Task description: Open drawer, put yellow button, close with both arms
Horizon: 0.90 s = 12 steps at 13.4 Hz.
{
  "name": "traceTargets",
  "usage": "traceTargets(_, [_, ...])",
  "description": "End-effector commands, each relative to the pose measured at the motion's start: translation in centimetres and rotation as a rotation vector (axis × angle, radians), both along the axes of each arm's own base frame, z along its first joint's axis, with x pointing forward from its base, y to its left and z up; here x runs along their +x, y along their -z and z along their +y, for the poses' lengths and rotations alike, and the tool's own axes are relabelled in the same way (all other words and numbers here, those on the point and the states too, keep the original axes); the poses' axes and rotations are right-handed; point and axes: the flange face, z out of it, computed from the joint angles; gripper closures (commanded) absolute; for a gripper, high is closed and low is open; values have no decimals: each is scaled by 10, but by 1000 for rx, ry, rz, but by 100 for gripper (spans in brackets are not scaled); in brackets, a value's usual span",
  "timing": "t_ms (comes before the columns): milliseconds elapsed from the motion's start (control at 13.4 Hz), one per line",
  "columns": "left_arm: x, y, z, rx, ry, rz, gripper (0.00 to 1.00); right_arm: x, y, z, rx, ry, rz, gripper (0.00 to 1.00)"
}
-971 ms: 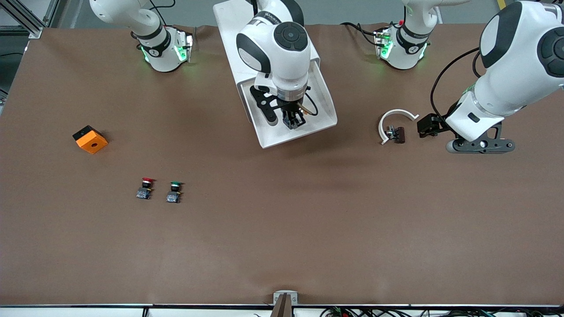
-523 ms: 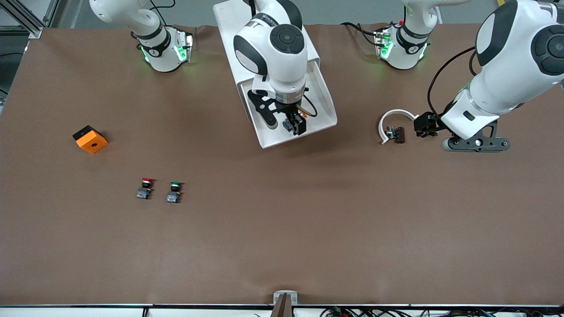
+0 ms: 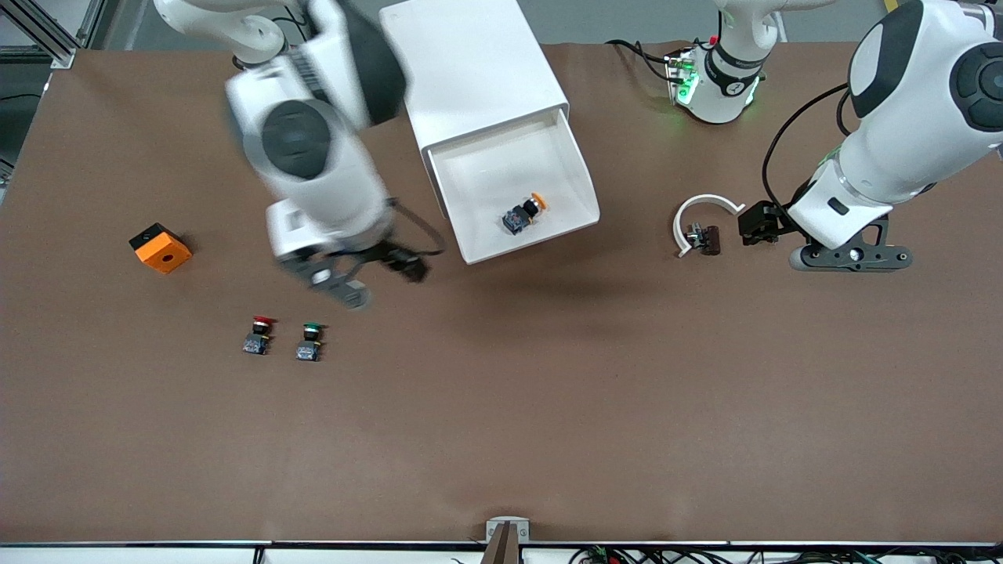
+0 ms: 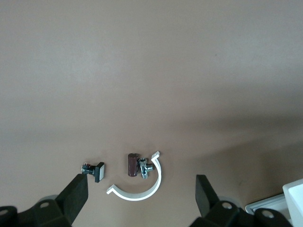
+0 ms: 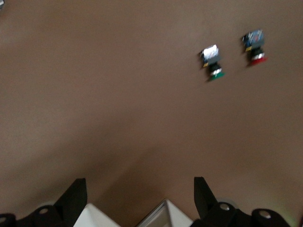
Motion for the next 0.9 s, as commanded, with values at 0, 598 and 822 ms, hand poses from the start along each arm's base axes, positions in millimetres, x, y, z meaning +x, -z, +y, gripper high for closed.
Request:
traceTargets(0, [-3, -3, 0, -6, -12, -17, 0, 19, -14, -96, 20, -171, 56, 0])
traceTargets(598, [-4, 1, 1, -4, -13, -10, 0, 33, -53, -261, -27, -383, 7, 0])
traceTargets(822, [-4, 4, 1, -3, -13, -4, 0, 34, -56, -282, -21, -353, 1, 0])
